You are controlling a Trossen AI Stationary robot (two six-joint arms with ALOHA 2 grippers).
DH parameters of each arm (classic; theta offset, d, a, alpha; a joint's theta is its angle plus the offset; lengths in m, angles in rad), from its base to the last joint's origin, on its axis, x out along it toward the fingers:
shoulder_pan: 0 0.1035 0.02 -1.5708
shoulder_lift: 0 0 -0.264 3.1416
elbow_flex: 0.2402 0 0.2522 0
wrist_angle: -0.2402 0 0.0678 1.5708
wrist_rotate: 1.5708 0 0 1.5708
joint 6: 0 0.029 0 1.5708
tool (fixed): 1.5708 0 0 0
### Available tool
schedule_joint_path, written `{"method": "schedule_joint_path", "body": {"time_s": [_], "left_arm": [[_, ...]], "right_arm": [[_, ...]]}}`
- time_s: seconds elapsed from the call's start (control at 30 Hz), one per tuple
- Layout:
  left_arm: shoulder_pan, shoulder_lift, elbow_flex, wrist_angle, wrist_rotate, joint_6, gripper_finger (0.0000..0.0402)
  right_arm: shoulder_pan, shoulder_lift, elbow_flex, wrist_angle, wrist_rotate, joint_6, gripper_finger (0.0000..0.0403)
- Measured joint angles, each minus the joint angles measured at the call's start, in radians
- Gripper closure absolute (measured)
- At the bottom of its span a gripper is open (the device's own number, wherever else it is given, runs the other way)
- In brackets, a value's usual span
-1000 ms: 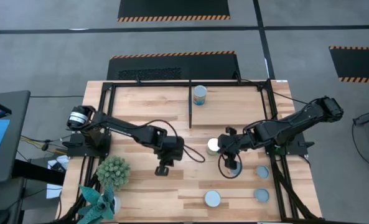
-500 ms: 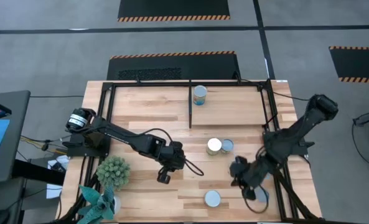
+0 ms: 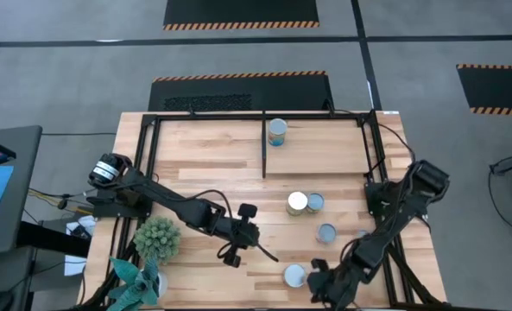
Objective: Pick and place cans onto a shelf
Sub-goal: Move the cans to the middle right of the table
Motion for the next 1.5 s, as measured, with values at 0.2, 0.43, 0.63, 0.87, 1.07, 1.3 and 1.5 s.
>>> {"method": "schedule_joint_path", "body": {"time_s": [0.2,0.43,0.63,0.87,1.07,1.3,1.5], "left_arm": [[-0.013,0.000,0.000,0.000,-0.034,-0.002,0.0401],[-0.015,0.000,0.000,-0.005,-0.030,0.028,0.0401],[-0.018,0.000,0.000,-0.007,-0.017,0.027,0.0401],[-0.045,0.000,0.000,-0.048,-0.009,-0.009,0.0401],[-0.066,0.009,0.000,-0.072,0.005,-0.032,0.0401],[-0.022,0.105,-0.002,-0.073,-0.067,-0.012,0.0401],[0.020,0.167,0.000,0.015,-0.074,-0.007,0.0401]], "right_arm": [[-0.017,0.120,0.131,-0.088,0.143,-0.026,0.0389],[-0.044,0.159,0.228,-0.250,0.300,-0.031,0.0388],[-0.099,0.141,0.231,-0.297,0.535,-0.050,0.0388],[-0.193,0.123,0.231,-0.346,0.639,-0.054,0.0388],[-0.172,0.044,0.231,-0.388,0.497,-0.077,0.0384],[-0.107,-0.099,0.231,-0.664,0.596,0.087,0.0387],[-0.069,-0.183,0.231,-0.776,0.693,0.167,0.0385]]}}
